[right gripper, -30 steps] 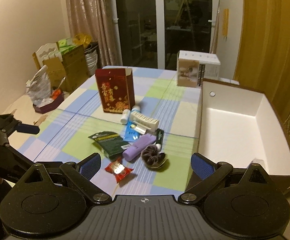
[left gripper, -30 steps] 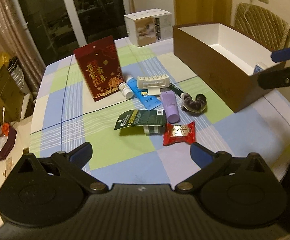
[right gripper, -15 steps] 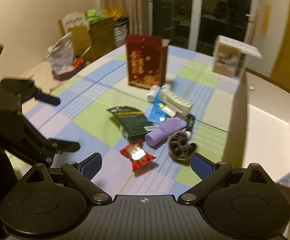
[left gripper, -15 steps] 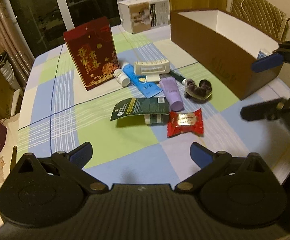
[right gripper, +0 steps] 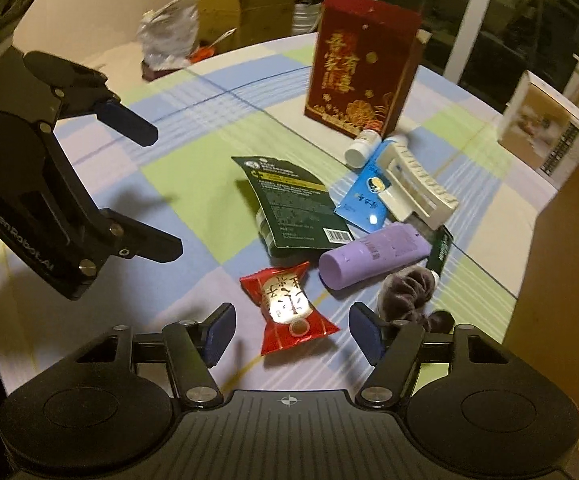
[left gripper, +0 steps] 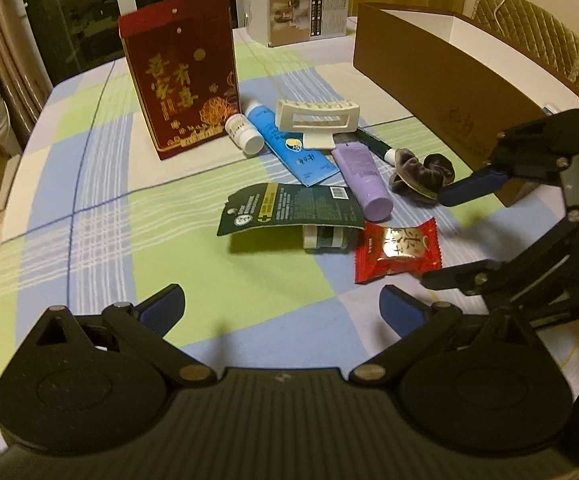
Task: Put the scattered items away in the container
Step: 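Move the right tool to the red candy packet, then grasp the red candy packet with the right tool while the left tool grasps the green mask sachet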
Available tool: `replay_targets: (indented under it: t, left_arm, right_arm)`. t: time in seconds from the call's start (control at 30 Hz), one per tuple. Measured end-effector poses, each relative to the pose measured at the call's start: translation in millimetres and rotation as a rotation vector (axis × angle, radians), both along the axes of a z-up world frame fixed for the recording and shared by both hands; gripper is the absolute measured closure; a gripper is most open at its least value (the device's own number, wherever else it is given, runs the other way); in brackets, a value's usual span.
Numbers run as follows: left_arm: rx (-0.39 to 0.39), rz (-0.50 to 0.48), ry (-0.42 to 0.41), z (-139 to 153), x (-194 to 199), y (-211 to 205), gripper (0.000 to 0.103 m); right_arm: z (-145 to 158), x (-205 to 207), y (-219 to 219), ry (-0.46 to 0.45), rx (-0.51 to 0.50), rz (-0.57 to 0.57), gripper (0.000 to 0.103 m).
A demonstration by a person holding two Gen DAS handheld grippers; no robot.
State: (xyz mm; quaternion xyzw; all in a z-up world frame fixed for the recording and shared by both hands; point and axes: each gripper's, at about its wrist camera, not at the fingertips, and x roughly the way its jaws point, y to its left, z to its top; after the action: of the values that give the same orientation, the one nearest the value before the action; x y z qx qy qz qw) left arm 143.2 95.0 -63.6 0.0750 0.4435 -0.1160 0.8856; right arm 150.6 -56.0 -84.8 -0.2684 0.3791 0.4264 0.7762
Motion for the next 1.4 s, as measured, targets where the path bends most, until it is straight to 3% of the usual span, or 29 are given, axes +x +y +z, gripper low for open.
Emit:
replay_targets:
  t: [0.13,0.23,0.47,0.53,0.57,0.63,0.7,0.8,1.07,1.4]
  left_arm:
    - [0.016,-0.032,-0.017,-5,3,-2,0.001]
    - [0.027,-0.058,-0.018,-11,5,-4,0.002]
    - [0.024,-0.079,-0.006,-20,8,-5,0.002]
    - [0.026,-0.081,-0.008,-21,8,-6,0.002]
    - [0.028,-0.081,-0.006,-21,9,-6,0.002]
    - [0.028,-0.08,-0.002,-23,10,-7,0.002]
    - [0.028,-0.081,-0.002,-23,10,-7,0.002]
    - [0.026,-0.088,0.0,-25,10,-10,0.002]
    - [0.011,-0.111,0.008,-30,16,-21,0.006]
    - [-0.032,-0.063,-0.024,-29,33,-29,0.016]
  right_arm:
    - [-10,8,5,-0.002,-0.025,0.049,0.033]
    - [-15,11,9,-0.007,-0.043,0.076,0.042]
    - [-24,14,18,-0.014,-0.06,0.124,0.042]
    - [-26,15,20,-0.012,-0.063,0.13,0.049]
    - [-26,15,21,-0.01,-0.066,0.134,0.057]
    - [-27,14,22,-0.012,-0.067,0.134,0.06]
    - [-26,14,20,-0.008,-0.062,0.123,0.069]
    - [-22,15,17,0.004,-0.048,0.094,0.072]
    - [-8,14,5,0.008,-0.007,0.017,0.074]
    - [10,12,-21,0.004,0.048,-0.114,0.075]
